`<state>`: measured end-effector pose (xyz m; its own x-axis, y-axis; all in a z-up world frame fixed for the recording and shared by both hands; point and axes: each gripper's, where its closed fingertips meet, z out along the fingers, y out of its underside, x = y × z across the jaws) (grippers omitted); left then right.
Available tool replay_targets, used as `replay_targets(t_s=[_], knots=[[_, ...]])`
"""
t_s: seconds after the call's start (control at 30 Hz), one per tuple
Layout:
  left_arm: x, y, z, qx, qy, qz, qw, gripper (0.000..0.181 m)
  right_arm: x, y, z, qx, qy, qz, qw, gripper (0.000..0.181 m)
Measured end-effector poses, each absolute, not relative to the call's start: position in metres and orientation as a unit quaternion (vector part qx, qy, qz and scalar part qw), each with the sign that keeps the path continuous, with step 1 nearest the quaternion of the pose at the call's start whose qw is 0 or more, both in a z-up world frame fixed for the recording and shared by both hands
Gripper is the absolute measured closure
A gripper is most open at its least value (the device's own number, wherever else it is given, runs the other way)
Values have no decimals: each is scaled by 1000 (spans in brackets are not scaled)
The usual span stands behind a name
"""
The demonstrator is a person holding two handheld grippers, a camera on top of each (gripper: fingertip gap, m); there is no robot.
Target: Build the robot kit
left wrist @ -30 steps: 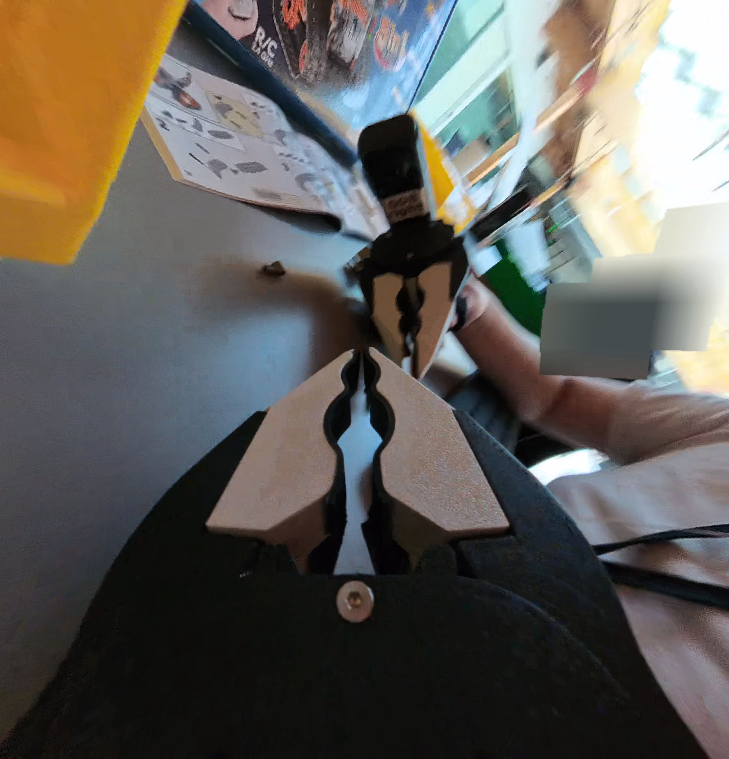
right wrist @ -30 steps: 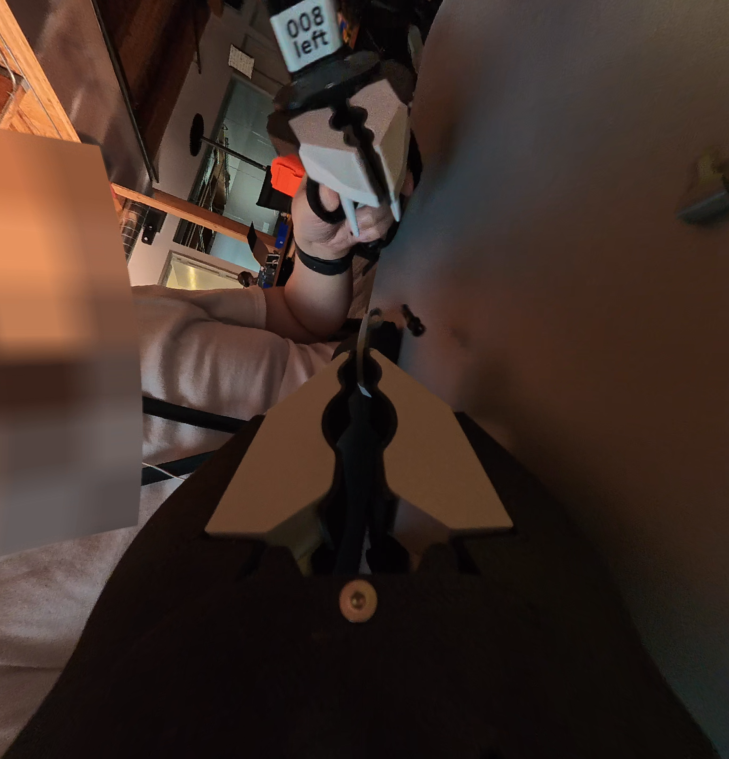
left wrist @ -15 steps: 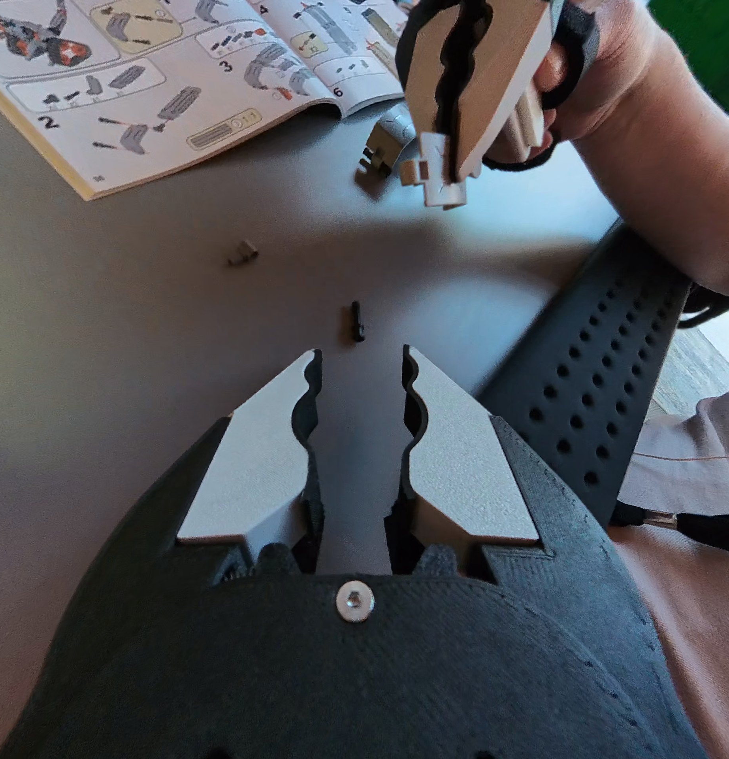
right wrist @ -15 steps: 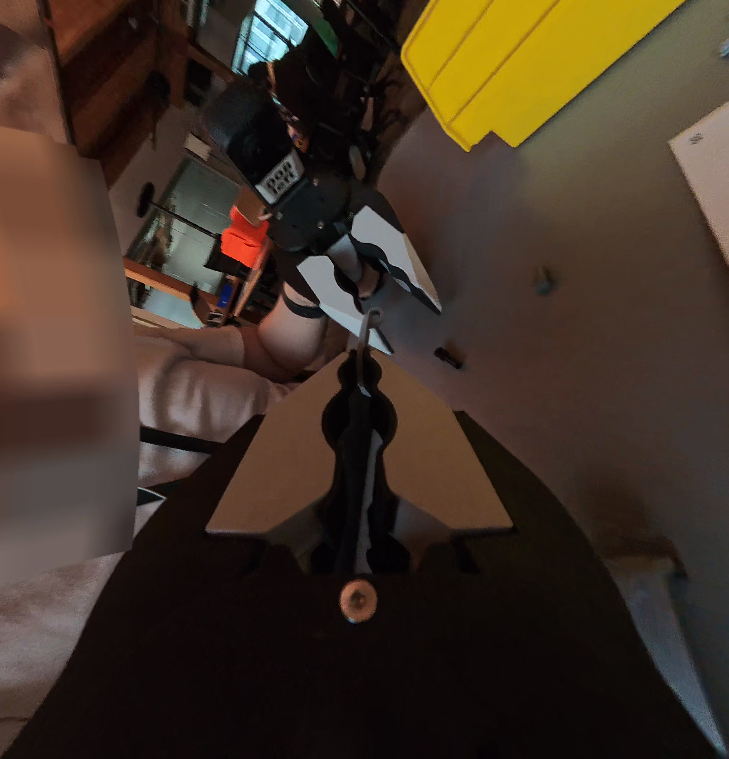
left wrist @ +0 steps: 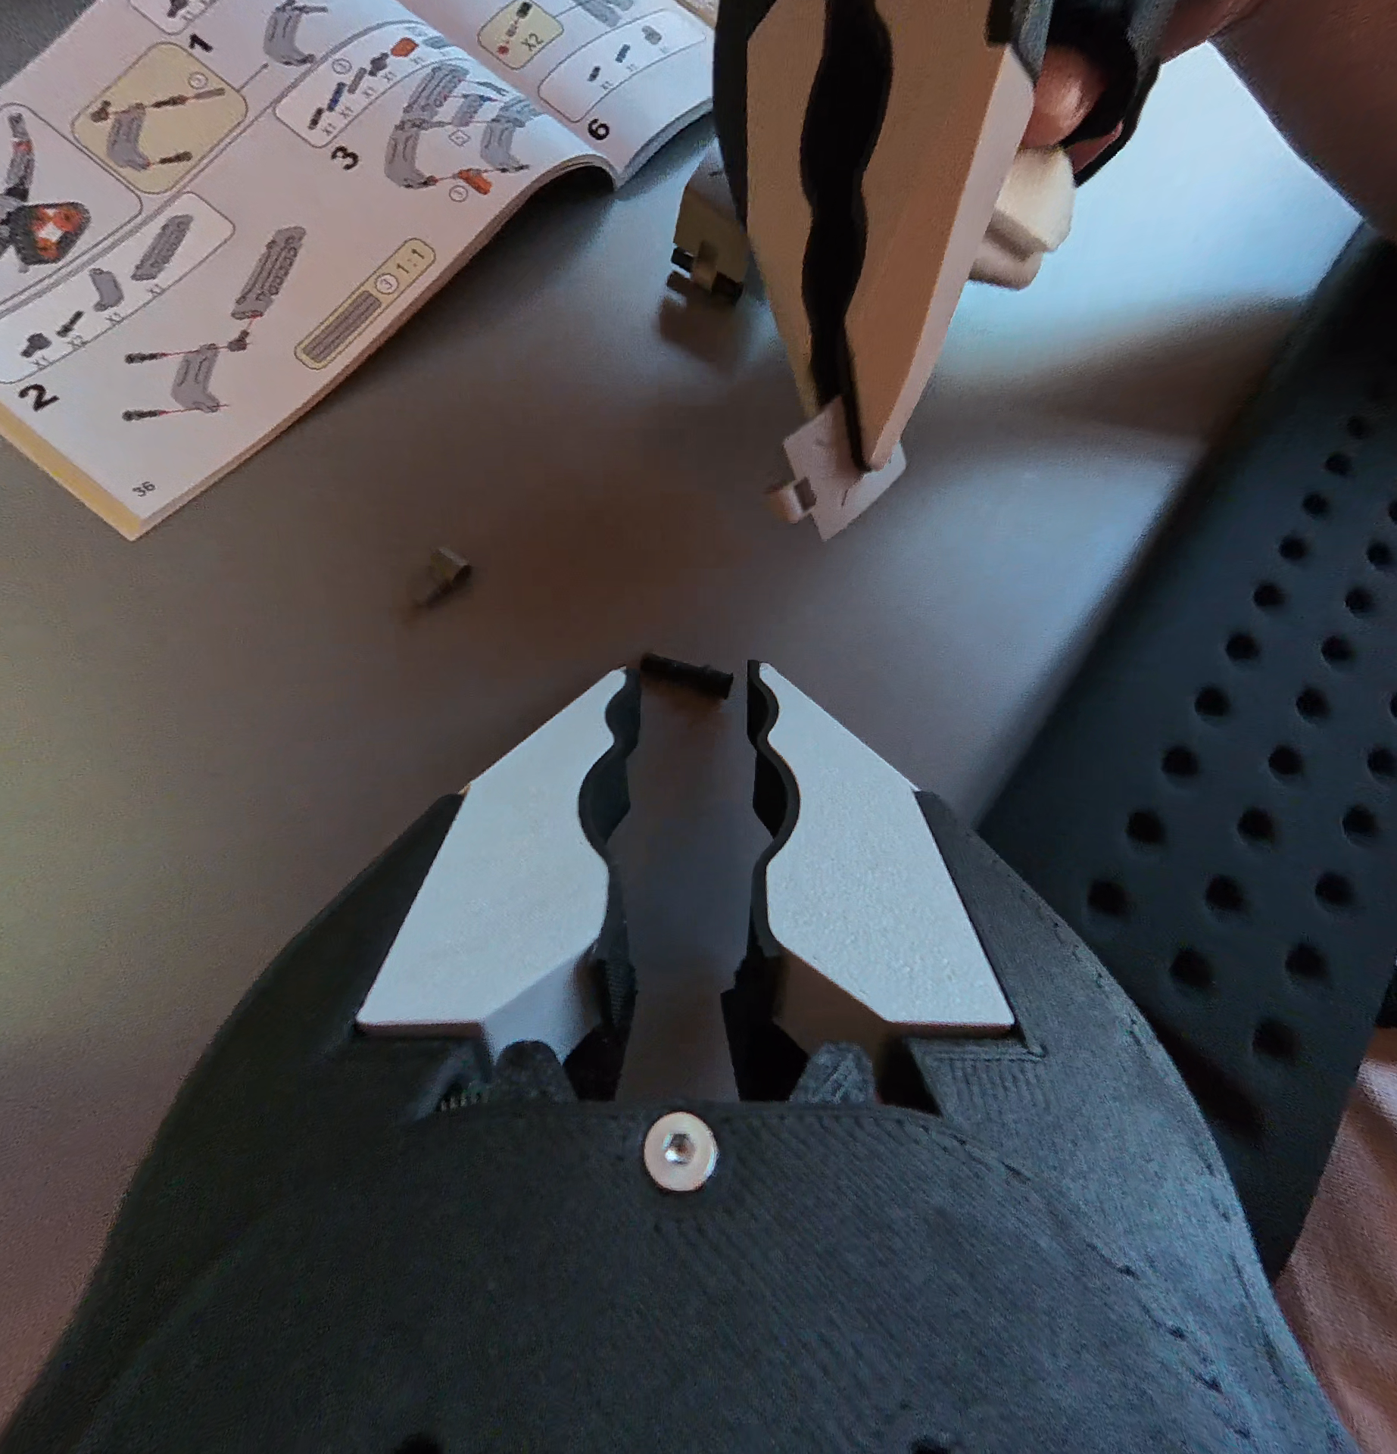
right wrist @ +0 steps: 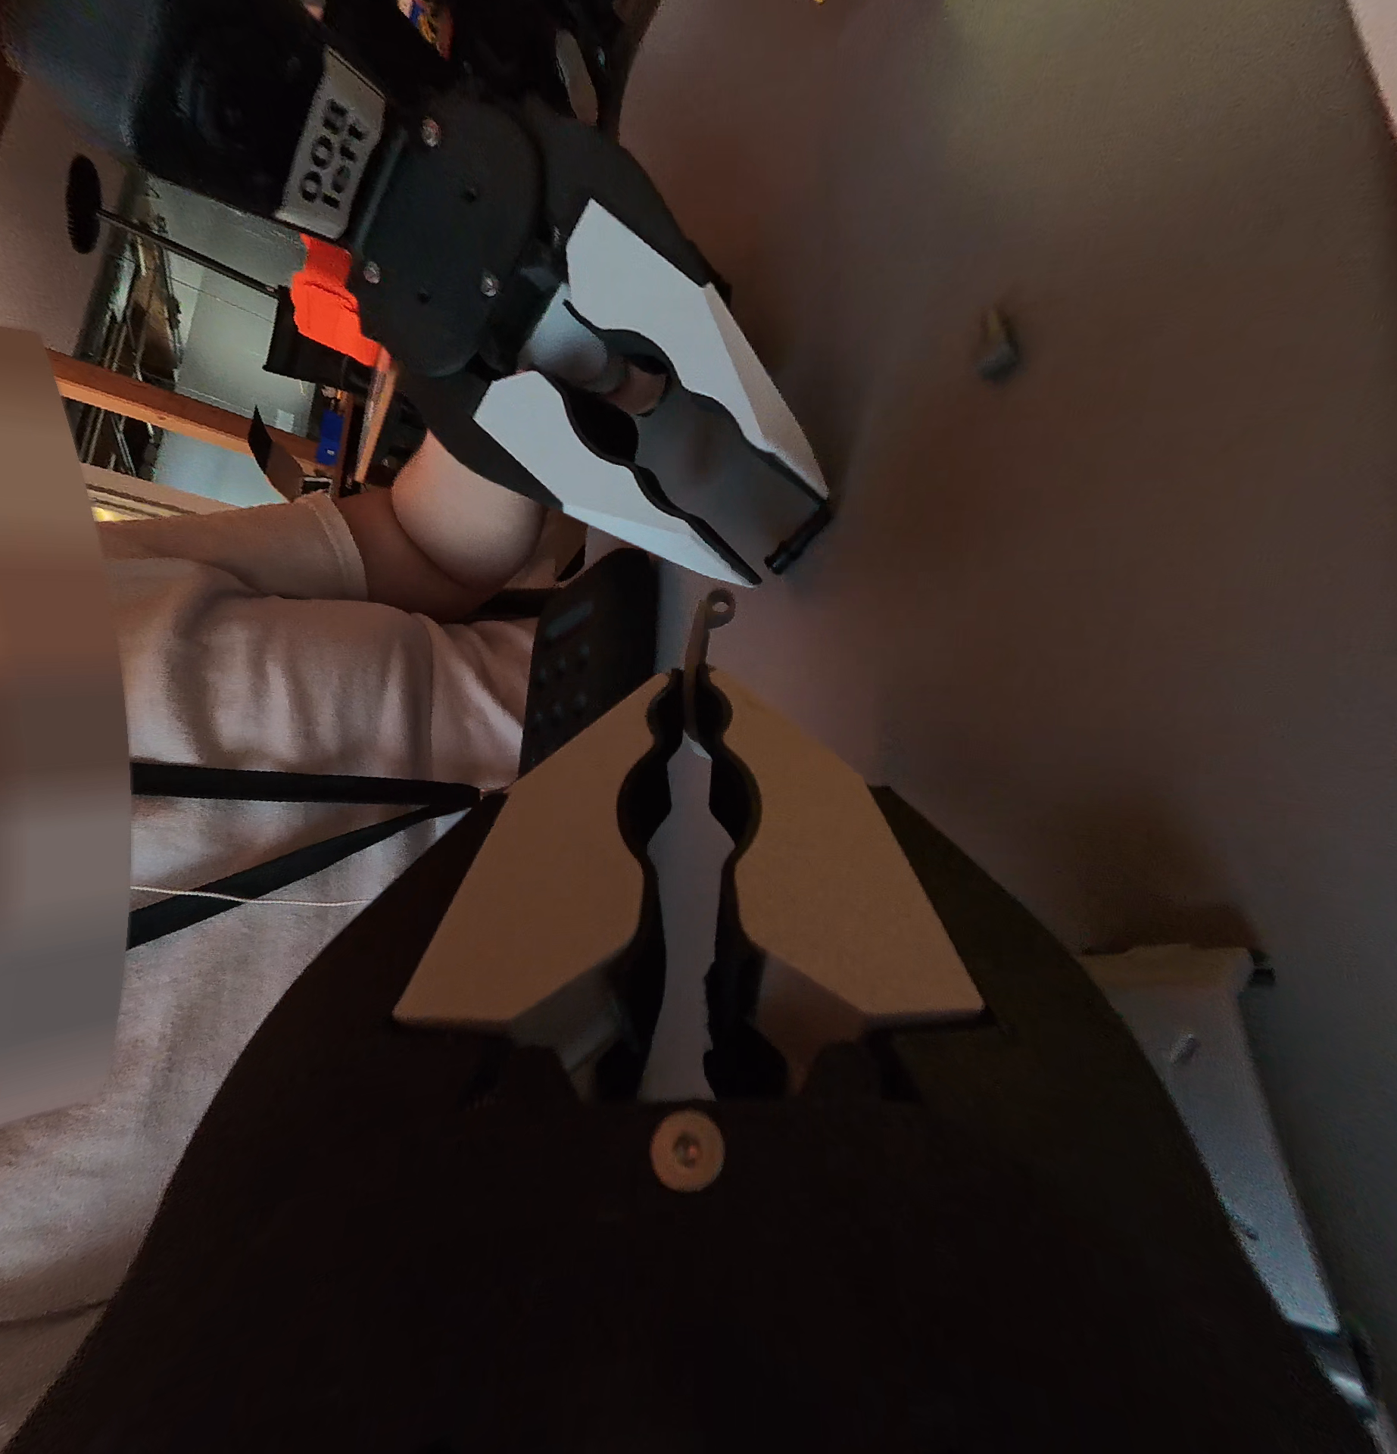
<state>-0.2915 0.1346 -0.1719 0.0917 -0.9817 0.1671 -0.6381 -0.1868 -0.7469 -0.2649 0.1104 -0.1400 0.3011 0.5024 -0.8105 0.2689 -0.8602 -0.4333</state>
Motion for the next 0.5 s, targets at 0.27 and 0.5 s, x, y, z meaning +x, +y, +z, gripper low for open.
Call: replay_targets(t_s=[0.27,0.5], knots=[[-295,132,-175,-692,587,-334,254,181,-276,97,-164,-814,-270,510,65,180],[-303,135,-172,-697,582,-331,257,181,-273,115,-158,-814,-328,452,158,151]])
